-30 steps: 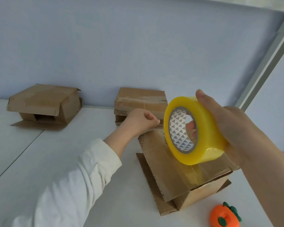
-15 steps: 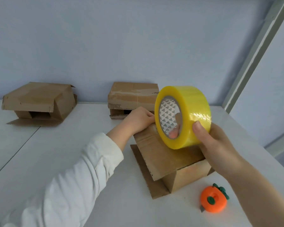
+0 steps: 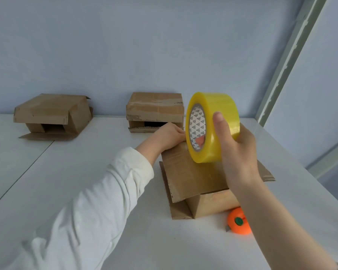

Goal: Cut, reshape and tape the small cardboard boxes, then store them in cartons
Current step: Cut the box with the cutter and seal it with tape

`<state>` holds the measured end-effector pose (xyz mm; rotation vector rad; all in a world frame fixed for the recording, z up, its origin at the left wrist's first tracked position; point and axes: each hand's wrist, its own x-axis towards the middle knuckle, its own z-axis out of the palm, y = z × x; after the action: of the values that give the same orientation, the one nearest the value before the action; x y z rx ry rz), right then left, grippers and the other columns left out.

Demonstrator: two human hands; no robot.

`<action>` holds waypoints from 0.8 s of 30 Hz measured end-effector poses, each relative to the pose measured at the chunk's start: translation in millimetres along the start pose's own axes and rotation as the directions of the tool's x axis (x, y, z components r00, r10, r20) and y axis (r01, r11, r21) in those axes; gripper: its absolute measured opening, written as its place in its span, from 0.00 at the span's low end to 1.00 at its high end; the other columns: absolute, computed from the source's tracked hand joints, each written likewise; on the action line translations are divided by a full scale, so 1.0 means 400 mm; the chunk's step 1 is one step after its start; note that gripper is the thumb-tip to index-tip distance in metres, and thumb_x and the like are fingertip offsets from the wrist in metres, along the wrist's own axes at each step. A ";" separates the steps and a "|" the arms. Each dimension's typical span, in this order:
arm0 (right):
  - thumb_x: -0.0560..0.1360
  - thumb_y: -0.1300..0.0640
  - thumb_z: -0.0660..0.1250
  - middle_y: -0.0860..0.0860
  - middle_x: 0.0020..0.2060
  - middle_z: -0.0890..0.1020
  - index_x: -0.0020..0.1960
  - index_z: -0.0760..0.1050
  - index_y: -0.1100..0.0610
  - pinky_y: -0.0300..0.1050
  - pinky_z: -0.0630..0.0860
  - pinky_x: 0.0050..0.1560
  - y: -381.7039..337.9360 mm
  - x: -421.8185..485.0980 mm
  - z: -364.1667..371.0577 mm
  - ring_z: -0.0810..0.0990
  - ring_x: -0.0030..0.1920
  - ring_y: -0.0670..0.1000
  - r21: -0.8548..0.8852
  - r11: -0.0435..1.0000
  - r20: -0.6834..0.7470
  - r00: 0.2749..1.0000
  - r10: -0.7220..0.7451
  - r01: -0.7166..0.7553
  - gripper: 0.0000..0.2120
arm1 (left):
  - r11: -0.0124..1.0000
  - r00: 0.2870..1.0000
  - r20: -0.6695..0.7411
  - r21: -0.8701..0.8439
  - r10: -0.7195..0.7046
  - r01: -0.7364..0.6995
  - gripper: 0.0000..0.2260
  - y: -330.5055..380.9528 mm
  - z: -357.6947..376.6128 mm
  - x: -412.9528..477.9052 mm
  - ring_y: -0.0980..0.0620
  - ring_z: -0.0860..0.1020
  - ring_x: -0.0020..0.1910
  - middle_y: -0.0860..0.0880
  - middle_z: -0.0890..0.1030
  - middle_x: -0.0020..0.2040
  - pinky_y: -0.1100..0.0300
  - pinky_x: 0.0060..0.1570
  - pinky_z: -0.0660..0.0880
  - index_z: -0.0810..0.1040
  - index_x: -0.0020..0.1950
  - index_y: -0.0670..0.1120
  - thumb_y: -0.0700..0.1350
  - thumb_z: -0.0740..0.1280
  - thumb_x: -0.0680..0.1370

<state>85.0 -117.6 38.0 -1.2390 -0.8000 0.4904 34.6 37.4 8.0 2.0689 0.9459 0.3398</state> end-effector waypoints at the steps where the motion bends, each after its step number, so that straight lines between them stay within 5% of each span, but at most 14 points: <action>1: 0.73 0.48 0.64 0.43 0.27 0.82 0.42 0.76 0.53 0.33 0.75 0.29 0.005 -0.005 0.002 0.81 0.29 0.40 0.018 1.000 -0.031 1.000 -0.001 0.001 0.09 | 1.000 1.000 -0.010 -0.002 0.007 -0.007 0.12 0.001 0.001 -0.001 0.56 0.68 0.29 0.48 0.76 0.34 0.67 0.29 0.65 0.82 0.39 0.47 0.52 0.65 0.77; 6: 0.73 0.46 0.63 0.42 0.24 0.81 0.38 0.75 0.52 0.33 0.76 0.31 0.015 -0.020 0.004 0.80 0.28 0.39 0.083 0.995 -0.160 0.987 -0.032 0.046 0.11 | 0.999 0.997 -0.072 -0.033 0.012 -0.014 0.09 0.003 0.005 -0.001 0.56 0.70 0.29 0.50 0.76 0.30 0.69 0.29 0.67 0.84 0.47 0.47 0.50 0.66 0.77; 11: 0.70 0.46 0.67 0.43 0.23 0.80 0.30 0.75 0.51 0.32 0.73 0.26 0.015 -0.036 -0.002 0.78 0.26 0.40 0.073 0.984 -0.152 0.977 -0.152 0.165 0.12 | 0.988 0.973 -0.193 -0.119 -0.123 0.102 0.13 -0.085 -0.058 0.021 0.53 0.79 0.39 0.47 0.83 0.47 0.59 0.44 0.76 0.82 0.49 0.42 0.49 0.63 0.79; 14: 0.68 0.46 0.65 0.42 0.21 0.78 0.31 0.73 0.51 0.30 0.71 0.26 0.030 -0.020 -0.007 0.76 0.24 0.38 0.085 0.973 -0.215 0.958 -0.191 0.213 0.12 | 0.982 0.986 -0.162 -0.176 0.045 -0.074 0.15 -0.068 -0.063 0.007 0.56 0.78 0.52 0.51 0.82 0.54 0.57 0.55 0.74 0.81 0.54 0.46 0.54 0.62 0.78; 17: 0.69 0.47 0.64 0.41 0.21 0.77 0.30 0.73 0.50 0.30 0.71 0.26 0.038 -0.001 0.006 0.77 0.25 0.38 0.088 0.971 -0.241 0.950 -0.197 0.224 0.11 | 0.997 0.998 -0.006 -0.060 0.057 -0.057 0.18 -0.038 -0.038 0.014 0.57 0.73 0.47 0.60 0.80 0.47 0.62 0.46 0.69 0.81 0.51 0.49 0.60 0.60 0.77; 19: 0.69 0.49 0.61 0.42 0.20 0.77 0.29 0.74 0.51 0.30 0.71 0.25 0.040 0.003 0.018 0.77 0.24 0.39 0.114 0.971 -0.248 0.952 -0.178 0.211 0.12 | 0.999 0.999 0.034 -0.053 0.012 -0.010 0.17 -0.042 -0.031 0.024 0.53 0.72 0.42 0.53 0.77 0.42 0.61 0.44 0.68 0.82 0.50 0.50 0.60 0.60 0.77; 22: 0.70 0.48 0.62 0.42 0.22 0.79 0.30 0.75 0.51 0.30 0.72 0.26 0.044 0.028 0.044 0.78 0.25 0.38 0.126 0.974 -0.247 0.957 -0.155 0.190 0.12 | 0.998 0.999 -0.039 -0.061 0.018 -0.020 0.17 -0.052 -0.050 0.043 0.52 0.73 0.41 0.47 0.78 0.43 0.61 0.43 0.68 0.83 0.50 0.46 0.58 0.62 0.77; 24: 0.73 0.50 0.66 0.42 0.25 0.80 0.35 0.74 0.53 0.31 0.73 0.28 0.048 0.054 0.069 0.79 0.27 0.39 0.146 0.978 -0.247 0.963 -0.111 0.150 0.10 | 0.999 0.993 -0.114 -0.006 0.035 -0.036 0.17 -0.050 -0.067 0.062 0.53 0.75 0.37 0.46 0.80 0.41 0.66 0.34 0.66 0.83 0.50 0.44 0.55 0.63 0.78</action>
<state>79.7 -79.1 28.6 -1.0617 -0.6199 0.2867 27.4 78.4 7.4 2.0787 0.9739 0.4846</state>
